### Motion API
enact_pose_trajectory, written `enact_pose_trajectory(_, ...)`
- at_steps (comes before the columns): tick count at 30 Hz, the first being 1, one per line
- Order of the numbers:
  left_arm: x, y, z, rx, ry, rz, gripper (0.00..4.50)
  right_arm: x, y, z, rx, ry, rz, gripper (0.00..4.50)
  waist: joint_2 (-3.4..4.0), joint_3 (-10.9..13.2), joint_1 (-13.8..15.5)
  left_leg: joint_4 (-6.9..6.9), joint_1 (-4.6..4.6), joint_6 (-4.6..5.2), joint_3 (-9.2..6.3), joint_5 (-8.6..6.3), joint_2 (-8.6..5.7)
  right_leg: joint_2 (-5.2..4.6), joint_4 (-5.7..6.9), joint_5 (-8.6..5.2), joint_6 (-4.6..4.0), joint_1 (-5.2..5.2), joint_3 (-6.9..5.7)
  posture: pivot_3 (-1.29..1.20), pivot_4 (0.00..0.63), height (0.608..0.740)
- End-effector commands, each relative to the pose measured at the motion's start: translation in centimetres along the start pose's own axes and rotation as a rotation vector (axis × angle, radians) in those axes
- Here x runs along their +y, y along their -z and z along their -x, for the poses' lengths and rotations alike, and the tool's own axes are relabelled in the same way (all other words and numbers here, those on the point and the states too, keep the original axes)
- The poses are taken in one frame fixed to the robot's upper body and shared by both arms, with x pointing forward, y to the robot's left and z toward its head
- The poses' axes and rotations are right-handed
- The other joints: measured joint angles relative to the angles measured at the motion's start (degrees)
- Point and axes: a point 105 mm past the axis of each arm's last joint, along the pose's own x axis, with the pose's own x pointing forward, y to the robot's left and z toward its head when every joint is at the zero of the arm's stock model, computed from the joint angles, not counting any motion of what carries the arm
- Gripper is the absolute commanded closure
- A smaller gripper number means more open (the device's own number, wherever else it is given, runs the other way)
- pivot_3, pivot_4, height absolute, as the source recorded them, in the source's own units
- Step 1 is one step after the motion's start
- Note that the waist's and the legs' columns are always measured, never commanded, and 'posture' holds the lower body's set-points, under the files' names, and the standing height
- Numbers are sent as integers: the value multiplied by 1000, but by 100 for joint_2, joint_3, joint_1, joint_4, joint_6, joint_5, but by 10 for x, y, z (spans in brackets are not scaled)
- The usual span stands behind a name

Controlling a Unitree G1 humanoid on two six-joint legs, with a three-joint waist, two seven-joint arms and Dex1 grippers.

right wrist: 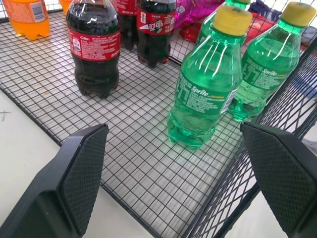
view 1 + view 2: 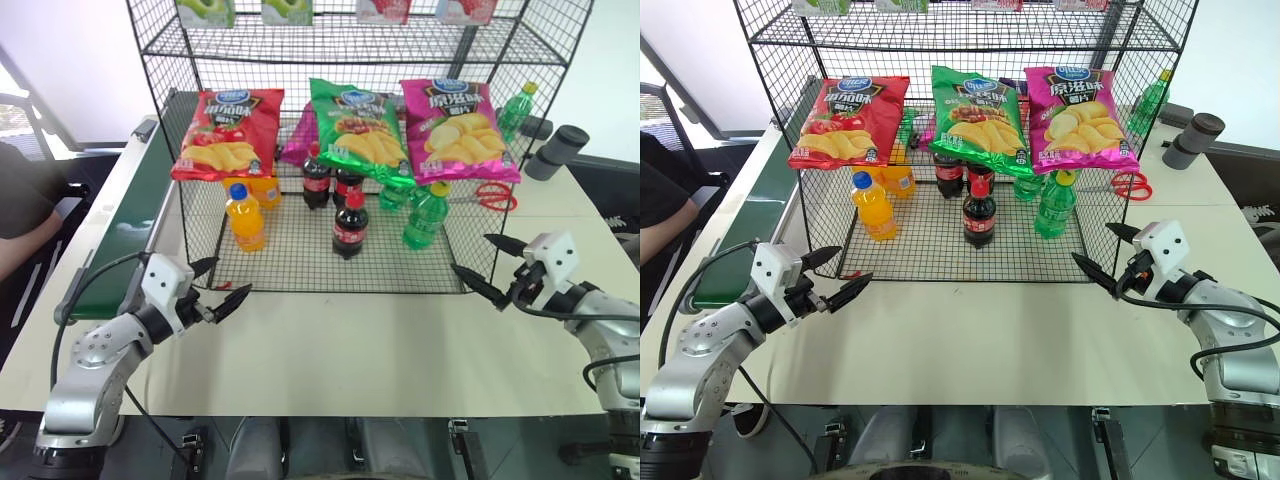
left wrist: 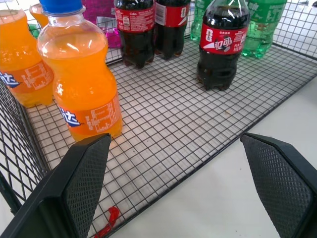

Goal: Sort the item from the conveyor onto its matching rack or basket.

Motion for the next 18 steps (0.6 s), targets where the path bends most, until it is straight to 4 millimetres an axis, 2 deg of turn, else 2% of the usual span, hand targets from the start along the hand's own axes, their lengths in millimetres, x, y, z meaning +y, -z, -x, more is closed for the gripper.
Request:
enact_pose_trajectory(1,2,-6,0,-25,-15,-26,0,-3,-11,0,-38,10,29,63,0,0,1,0,0,0,0,0,0,0,0,0,0,0,0,0,150,734)
enact_pose_trajectory(18,6,-4,1,-29,-56,-11,0,1,-14,-14,-52,-30,25,63,0,0,-3,1,1,0,0,0,0,-1,1,1,1,1,0,0,150,734)
